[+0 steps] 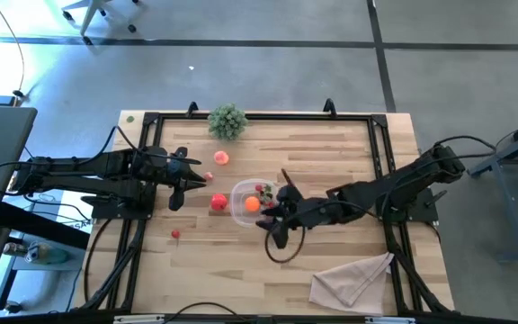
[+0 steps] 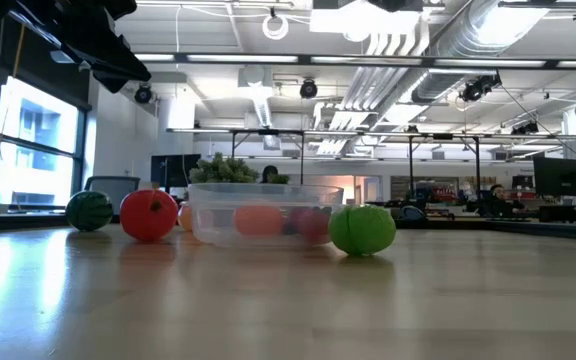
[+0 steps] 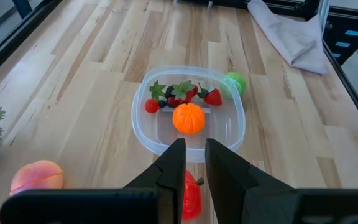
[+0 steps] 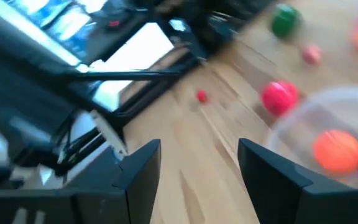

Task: Pick and placing Produce into tupperware
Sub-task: Put the cabbage into the transparent bin

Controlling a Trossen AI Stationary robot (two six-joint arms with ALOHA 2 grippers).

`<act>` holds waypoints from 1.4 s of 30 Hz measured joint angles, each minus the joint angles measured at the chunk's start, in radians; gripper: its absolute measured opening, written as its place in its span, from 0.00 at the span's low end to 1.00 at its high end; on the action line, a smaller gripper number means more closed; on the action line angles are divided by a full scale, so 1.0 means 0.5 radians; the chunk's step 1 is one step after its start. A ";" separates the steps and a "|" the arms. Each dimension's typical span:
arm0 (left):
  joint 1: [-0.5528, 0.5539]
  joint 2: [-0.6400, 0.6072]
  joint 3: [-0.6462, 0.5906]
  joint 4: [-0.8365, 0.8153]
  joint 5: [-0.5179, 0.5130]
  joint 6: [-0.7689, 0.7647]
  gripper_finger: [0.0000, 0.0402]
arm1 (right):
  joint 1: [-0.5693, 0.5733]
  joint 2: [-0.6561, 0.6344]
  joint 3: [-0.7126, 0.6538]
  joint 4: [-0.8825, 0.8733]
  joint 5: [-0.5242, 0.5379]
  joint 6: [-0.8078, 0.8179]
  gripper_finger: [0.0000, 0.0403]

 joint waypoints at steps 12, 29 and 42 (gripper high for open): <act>-0.001 0.000 0.000 0.000 -0.001 0.000 0.13 | -0.016 0.019 0.150 -0.931 -0.097 1.247 0.51; -0.001 -0.001 0.000 -0.001 -0.001 0.000 0.13 | -0.103 0.454 0.149 -0.959 -0.476 1.279 0.51; 0.000 0.000 0.000 0.000 0.000 0.000 0.13 | -0.027 0.548 0.143 -1.002 -0.302 1.301 0.51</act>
